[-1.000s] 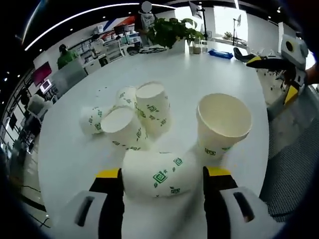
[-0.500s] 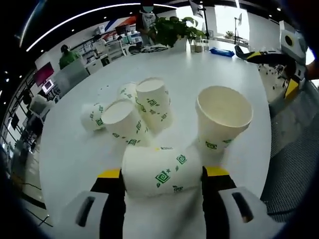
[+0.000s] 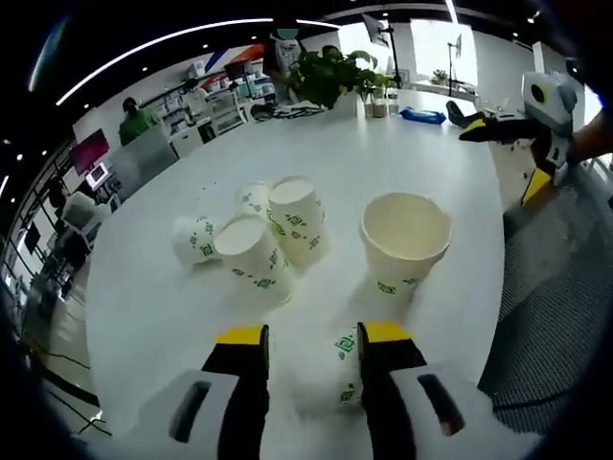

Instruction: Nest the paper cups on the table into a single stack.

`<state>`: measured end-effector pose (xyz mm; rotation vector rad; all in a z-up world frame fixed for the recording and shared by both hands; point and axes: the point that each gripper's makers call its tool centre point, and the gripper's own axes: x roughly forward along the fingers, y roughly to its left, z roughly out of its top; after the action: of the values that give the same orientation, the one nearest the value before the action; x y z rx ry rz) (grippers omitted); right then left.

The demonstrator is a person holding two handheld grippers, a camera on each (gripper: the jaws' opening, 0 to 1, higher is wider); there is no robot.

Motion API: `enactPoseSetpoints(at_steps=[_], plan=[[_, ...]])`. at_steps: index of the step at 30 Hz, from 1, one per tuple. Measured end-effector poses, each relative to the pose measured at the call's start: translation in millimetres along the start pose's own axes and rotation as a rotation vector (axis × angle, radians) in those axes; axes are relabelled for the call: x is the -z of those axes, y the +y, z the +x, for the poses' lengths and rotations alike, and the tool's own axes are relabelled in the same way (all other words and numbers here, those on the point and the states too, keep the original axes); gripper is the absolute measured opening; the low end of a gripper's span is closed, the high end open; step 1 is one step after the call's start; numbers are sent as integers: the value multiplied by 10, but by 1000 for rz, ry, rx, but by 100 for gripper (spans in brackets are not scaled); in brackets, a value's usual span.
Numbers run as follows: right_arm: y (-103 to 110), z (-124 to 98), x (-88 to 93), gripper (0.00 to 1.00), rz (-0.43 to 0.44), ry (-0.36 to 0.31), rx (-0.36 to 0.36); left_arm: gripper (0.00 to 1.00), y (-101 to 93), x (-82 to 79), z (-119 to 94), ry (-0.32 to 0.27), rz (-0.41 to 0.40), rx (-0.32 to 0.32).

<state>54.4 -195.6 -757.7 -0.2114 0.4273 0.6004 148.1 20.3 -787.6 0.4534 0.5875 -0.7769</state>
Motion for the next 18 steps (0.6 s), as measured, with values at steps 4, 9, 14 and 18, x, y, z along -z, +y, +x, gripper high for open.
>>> enactPoseSetpoints(at_steps=[4,9,14,18], plan=[[2,0,-3,85,-1,-1,-1,52,-6,119,-8,48,-9,-6],[-7,-2,1,84,4,2,5,53,-84,147,-91,19,-34,1],[4,2,4,84,-2,4,-1,51,-31,184,-196,-3,-80,-8],[10,5,14,84,-3,8,-6,49,26,181,-279,-15,-134,-12]])
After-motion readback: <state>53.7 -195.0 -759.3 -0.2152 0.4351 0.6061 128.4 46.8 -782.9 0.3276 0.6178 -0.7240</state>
